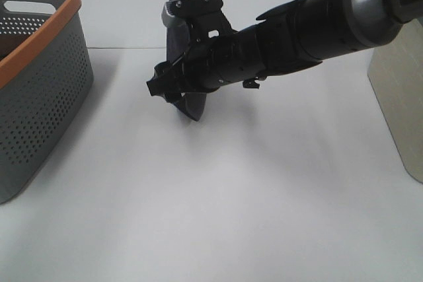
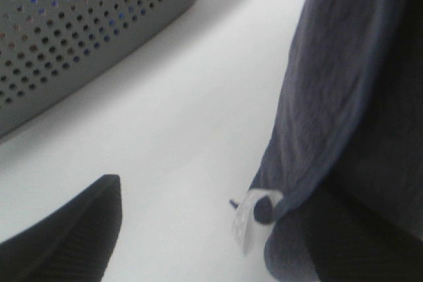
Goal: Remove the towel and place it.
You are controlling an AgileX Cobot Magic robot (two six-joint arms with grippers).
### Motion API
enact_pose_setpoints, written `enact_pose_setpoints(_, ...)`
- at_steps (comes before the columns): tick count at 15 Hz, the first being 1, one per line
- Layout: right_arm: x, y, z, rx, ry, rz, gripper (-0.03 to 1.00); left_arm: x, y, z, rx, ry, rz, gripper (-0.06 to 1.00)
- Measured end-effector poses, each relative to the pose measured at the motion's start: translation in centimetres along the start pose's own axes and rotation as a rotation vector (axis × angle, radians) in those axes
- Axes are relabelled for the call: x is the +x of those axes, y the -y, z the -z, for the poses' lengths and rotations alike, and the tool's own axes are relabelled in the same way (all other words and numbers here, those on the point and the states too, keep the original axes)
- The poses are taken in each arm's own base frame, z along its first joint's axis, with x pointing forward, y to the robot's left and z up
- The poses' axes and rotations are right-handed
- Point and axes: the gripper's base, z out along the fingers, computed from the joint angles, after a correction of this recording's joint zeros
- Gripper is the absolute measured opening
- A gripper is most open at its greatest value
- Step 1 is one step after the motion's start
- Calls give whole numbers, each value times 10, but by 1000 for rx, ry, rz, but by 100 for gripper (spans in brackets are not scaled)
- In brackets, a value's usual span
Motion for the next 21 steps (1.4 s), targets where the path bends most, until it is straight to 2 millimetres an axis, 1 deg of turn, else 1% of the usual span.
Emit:
enact_pose_setpoints(2, -11, 3, 1, 40, 29, 17, 63, 1, 0, 0, 2, -9, 0, 0)
enact_pose_setpoints(3, -11, 6, 0, 75, 28, 19, 60, 2, 1, 0, 7, -23, 0, 0)
enact_pose_setpoints(5, -7, 10, -8, 95, 12, 17, 56, 2, 1, 0, 7, -25, 0, 0)
enact_pose_setpoints(7, -4, 11, -16, 94, 0, 10, 52, 2, 1, 0, 8, -26, 0, 0)
enact_pose_setpoints(9, -7, 10, -17, 85, 10, -1, 52, 2, 1, 0, 8, -26, 0, 0)
enact_pose_setpoints(11, -8, 6, -19, 32, 17, -11, 52, 2, 1, 0, 8, -26, -2, 0)
enact_pose_setpoints(13, -7, 3, -22, -3, 18, -23, 48, 2, 1, 0, 8, -26, -2, 0)
enact_pose_setpoints(15, -3, 4, -27, -8, 4, -30, 39, 2, 1, 0, 8, -26, -2, 0)
enact_pose_setpoints(17, -2, 4, -27, -6, 3, -38, 27, 2, 1, 0, 8, -26, -11, 0)
enact_pose_setpoints(19, -1, 3, -28, -19, 0, -94, 6, 2, 1, 0, 8, -26, -16, 0)
enact_pose_setpoints(20, 2, 2, -25, -27, -8, -97, 0, 2, 1, 0, 8, -26, -17, 0)
enact_pose_setpoints(21, 4, 0, -21, -44, -13, -101, 0, 2, 1, 0, 8, -26, -17, 0)
